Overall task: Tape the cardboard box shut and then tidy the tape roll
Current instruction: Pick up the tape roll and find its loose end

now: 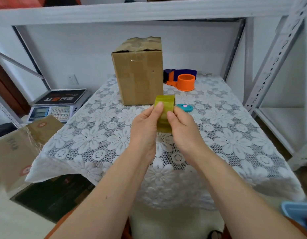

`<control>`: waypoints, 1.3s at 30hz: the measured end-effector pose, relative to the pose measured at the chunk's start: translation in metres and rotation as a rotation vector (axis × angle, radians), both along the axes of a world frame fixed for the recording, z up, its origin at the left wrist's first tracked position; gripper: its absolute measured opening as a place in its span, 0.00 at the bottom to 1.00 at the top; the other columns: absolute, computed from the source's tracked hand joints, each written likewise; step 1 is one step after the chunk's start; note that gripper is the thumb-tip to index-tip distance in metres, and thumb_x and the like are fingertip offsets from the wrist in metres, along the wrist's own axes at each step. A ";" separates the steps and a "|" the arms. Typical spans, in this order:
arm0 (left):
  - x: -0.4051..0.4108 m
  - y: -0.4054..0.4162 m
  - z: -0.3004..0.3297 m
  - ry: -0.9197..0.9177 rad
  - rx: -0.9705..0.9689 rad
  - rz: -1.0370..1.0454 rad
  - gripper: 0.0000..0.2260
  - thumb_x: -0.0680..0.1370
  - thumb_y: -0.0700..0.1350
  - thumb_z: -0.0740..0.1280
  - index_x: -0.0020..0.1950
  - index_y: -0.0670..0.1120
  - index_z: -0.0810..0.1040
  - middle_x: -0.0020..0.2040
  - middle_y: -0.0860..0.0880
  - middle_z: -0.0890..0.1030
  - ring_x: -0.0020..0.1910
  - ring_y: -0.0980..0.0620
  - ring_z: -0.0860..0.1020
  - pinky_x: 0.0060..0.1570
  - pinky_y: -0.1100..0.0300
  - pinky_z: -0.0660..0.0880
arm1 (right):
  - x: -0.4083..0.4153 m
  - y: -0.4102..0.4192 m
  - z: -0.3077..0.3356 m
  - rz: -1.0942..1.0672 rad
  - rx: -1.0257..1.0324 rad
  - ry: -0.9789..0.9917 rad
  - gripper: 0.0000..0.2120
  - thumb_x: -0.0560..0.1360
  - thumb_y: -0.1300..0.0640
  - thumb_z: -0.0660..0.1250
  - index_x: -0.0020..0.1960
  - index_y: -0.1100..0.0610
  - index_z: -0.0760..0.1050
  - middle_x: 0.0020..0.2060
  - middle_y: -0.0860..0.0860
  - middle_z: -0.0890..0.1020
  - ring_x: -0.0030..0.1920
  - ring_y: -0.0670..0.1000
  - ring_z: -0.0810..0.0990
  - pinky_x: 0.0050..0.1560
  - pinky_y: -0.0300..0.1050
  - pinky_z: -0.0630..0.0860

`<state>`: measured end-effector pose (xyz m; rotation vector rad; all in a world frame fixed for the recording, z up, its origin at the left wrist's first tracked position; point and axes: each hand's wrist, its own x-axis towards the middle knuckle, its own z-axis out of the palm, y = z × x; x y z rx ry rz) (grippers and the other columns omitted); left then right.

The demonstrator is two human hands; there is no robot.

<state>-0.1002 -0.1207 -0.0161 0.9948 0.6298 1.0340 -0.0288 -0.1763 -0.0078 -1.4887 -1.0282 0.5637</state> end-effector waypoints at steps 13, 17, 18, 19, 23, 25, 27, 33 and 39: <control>-0.001 -0.008 -0.004 0.303 0.403 -0.167 0.12 0.81 0.43 0.62 0.59 0.42 0.81 0.54 0.45 0.85 0.55 0.48 0.81 0.60 0.53 0.75 | 0.013 -0.002 0.003 -0.174 0.069 0.461 0.22 0.75 0.43 0.64 0.46 0.63 0.81 0.39 0.55 0.82 0.39 0.48 0.79 0.43 0.42 0.76; -0.003 -0.006 -0.001 0.256 0.376 -0.201 0.12 0.80 0.38 0.63 0.61 0.41 0.80 0.55 0.43 0.84 0.54 0.50 0.81 0.59 0.54 0.76 | 0.015 0.001 0.005 -0.207 0.032 0.373 0.21 0.81 0.46 0.54 0.42 0.55 0.80 0.42 0.54 0.83 0.43 0.50 0.80 0.46 0.45 0.76; -0.004 -0.005 0.000 0.219 0.340 -0.203 0.12 0.79 0.37 0.64 0.61 0.40 0.80 0.55 0.42 0.84 0.53 0.49 0.82 0.58 0.54 0.77 | 0.015 0.001 0.005 -0.212 0.031 0.348 0.20 0.81 0.47 0.53 0.42 0.54 0.79 0.44 0.55 0.83 0.45 0.51 0.80 0.48 0.47 0.77; -0.004 -0.003 0.000 0.191 0.304 -0.194 0.12 0.78 0.37 0.65 0.60 0.39 0.80 0.55 0.41 0.84 0.53 0.49 0.82 0.57 0.54 0.77 | 0.015 0.001 0.005 -0.207 0.032 0.326 0.20 0.81 0.47 0.52 0.43 0.53 0.79 0.44 0.54 0.83 0.45 0.51 0.81 0.49 0.47 0.77; -0.004 -0.001 0.001 0.142 0.184 -0.131 0.08 0.76 0.41 0.69 0.53 0.41 0.83 0.47 0.44 0.85 0.46 0.51 0.83 0.46 0.59 0.77 | 0.010 -0.003 0.005 -0.116 0.044 0.185 0.19 0.82 0.50 0.51 0.47 0.55 0.79 0.41 0.50 0.81 0.42 0.46 0.79 0.42 0.35 0.75; -0.004 -0.001 0.003 0.121 0.117 -0.095 0.05 0.76 0.43 0.69 0.45 0.43 0.84 0.39 0.48 0.85 0.38 0.56 0.81 0.39 0.62 0.75 | 0.008 -0.004 0.004 -0.074 0.046 0.095 0.18 0.82 0.52 0.51 0.48 0.56 0.79 0.43 0.51 0.82 0.44 0.48 0.80 0.43 0.33 0.75; -0.005 0.000 0.005 0.102 0.055 -0.069 0.06 0.75 0.44 0.69 0.41 0.44 0.83 0.34 0.50 0.83 0.33 0.57 0.80 0.35 0.64 0.75 | 0.005 -0.003 0.001 -0.043 0.037 0.017 0.18 0.82 0.52 0.52 0.50 0.60 0.78 0.47 0.56 0.83 0.49 0.53 0.80 0.50 0.41 0.75; -0.008 0.003 0.008 0.080 -0.075 -0.015 0.06 0.74 0.45 0.71 0.40 0.43 0.82 0.32 0.50 0.84 0.31 0.57 0.81 0.35 0.62 0.77 | 0.003 -0.002 -0.003 0.036 0.030 -0.143 0.16 0.81 0.53 0.55 0.47 0.63 0.76 0.44 0.60 0.81 0.46 0.58 0.78 0.51 0.53 0.75; -0.008 0.001 0.008 0.088 0.011 -0.052 0.08 0.77 0.45 0.67 0.43 0.43 0.83 0.35 0.49 0.84 0.34 0.57 0.81 0.37 0.62 0.77 | 0.005 -0.003 -0.001 0.019 0.060 -0.027 0.13 0.80 0.54 0.58 0.44 0.59 0.76 0.39 0.55 0.81 0.40 0.48 0.78 0.44 0.42 0.75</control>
